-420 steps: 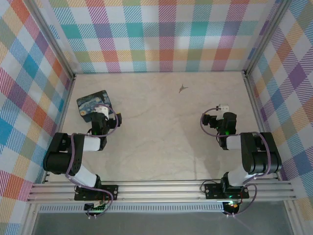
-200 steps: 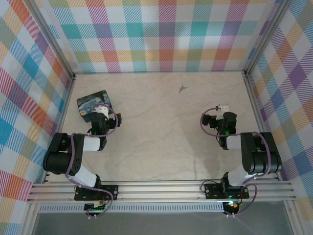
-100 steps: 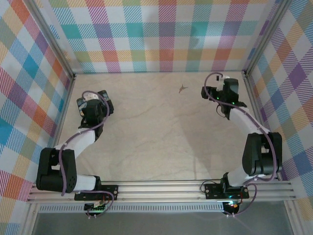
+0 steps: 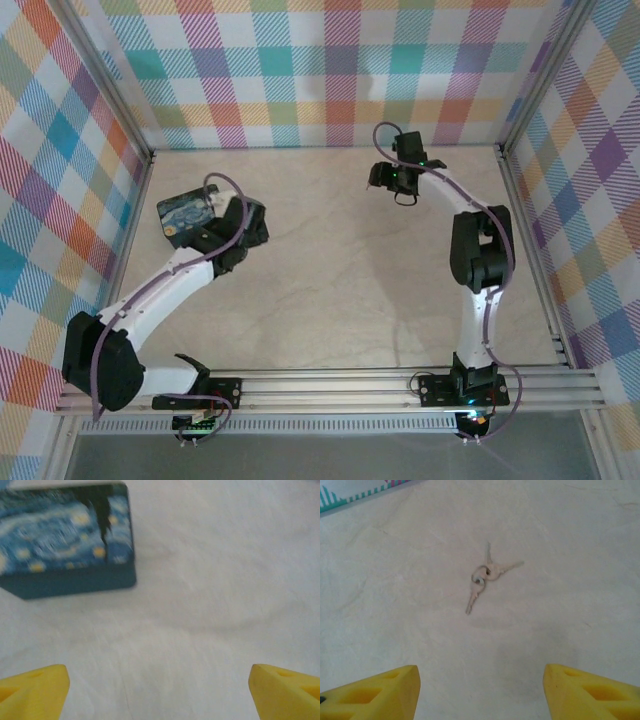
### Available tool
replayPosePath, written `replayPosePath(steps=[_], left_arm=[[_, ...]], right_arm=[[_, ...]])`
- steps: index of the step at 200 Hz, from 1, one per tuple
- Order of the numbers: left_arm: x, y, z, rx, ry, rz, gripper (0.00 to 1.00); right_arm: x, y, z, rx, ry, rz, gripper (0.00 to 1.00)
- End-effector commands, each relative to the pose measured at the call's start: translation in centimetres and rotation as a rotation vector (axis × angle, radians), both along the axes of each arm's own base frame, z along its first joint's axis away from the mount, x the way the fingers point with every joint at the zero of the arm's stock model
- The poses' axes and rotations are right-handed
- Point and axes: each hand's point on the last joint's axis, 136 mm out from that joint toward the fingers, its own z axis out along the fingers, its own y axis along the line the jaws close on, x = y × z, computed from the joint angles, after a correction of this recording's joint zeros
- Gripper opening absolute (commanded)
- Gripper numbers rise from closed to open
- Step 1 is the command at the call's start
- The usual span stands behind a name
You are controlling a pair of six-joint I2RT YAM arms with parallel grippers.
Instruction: Unlock a padlock with a key
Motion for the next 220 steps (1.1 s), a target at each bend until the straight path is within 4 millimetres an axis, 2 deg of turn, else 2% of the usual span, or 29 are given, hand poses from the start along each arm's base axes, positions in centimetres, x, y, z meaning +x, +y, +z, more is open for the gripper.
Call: replayPosePath(steps=[1,31,89,142,170,220], left_arm=[[-3.8,0.1,-1.5,0.017,0.110,0.005,0.92],[-5.4,-1.2,-2.5,-0.011,0.144,-0.043,0.91],[-5.8,-2.6,-3.3,-0.022,0.177,-0.100,0.91],[-5.4,-3.0,-2.0,-0.033,0.150,-0.130,0.92],[-5.4,-3.1,-1.2,-0.044,0.132,-0.143,0.92],[-5.6,-2.8,0.6,-0.060,0.088,-0.146,0.93]], right_arm=[[0.7,0.7,-0.9,-0.029,0.039,-0.039,0.64],[2.5,1.4,-3.0,-0.069,0.058,-0.051,0.58],[5.4,2.6,-4.8,-0.121,-0.012,-0.090,0.51],[6.5,2.3,-6.6,-0.164,0.000,-0.144,0.43],[6.9,1.8,-6.4,-0.183,-0.008,-0.166,0.39],[7.6,2.3,-6.5,-0.183,0.001,-0.147,0.34]])
